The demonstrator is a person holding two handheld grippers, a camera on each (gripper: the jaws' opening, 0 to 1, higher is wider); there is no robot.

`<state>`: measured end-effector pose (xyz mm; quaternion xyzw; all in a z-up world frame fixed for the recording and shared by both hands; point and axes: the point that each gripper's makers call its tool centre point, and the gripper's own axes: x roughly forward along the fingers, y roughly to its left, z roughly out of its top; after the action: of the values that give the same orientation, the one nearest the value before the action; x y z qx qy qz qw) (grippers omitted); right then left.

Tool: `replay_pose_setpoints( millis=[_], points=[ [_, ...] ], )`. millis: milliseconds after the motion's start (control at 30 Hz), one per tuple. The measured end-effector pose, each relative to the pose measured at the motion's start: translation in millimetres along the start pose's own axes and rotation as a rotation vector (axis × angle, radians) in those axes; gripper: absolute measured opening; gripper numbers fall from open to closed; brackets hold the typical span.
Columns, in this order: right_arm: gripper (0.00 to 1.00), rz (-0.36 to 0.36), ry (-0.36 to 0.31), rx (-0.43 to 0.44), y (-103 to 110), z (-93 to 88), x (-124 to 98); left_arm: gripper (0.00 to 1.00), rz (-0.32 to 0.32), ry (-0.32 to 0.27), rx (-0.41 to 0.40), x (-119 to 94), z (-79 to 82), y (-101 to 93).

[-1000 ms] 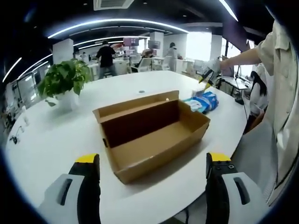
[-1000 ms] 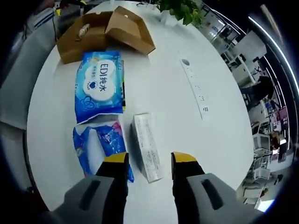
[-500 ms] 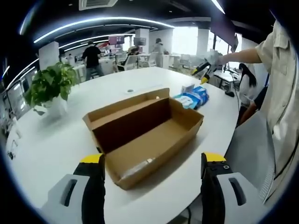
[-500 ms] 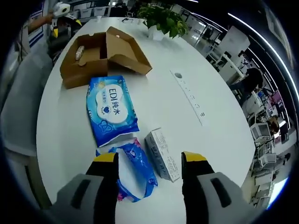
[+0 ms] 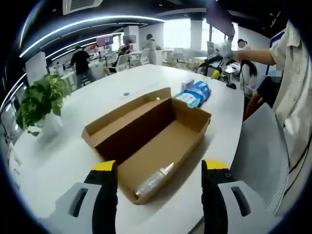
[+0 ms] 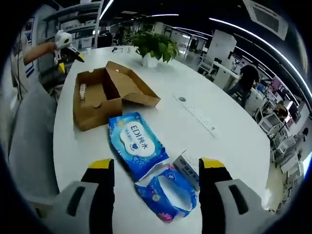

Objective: Operate the shoe box by opening the lid, removing the specified soft item, and placing it in the target area until the item is outside and the box remains undamaged.

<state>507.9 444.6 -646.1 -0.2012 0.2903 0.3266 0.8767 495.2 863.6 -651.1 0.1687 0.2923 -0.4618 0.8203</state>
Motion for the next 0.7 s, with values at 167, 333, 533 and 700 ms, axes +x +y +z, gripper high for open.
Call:
replay_pose_setpoints(
  millis=[167, 333, 533, 700],
  points=[
    [0.72, -0.001, -0.050, 0.043, 30, 3.8, -10, 0.69, -0.027, 0.027, 0.044, 5, 3.0, 7.8],
    [0.78, -0.002, -0.072, 0.097, 56, 4.5, -16, 0.66, -0.052, 0.073, 0.090, 10, 1.4, 15.6],
    [0.87, -0.027, -0.088, 0.137, 75, 8.8, -26, 0.62, -0.112, 0.143, 0.156, 19, -2.5, 17.9],
    [0.95, -0.038, -0.098, 0.159, 91, 13.4, -34, 0.55, -0.157, 0.202, 0.189, 30, -10.8, 21.1]
  ],
)
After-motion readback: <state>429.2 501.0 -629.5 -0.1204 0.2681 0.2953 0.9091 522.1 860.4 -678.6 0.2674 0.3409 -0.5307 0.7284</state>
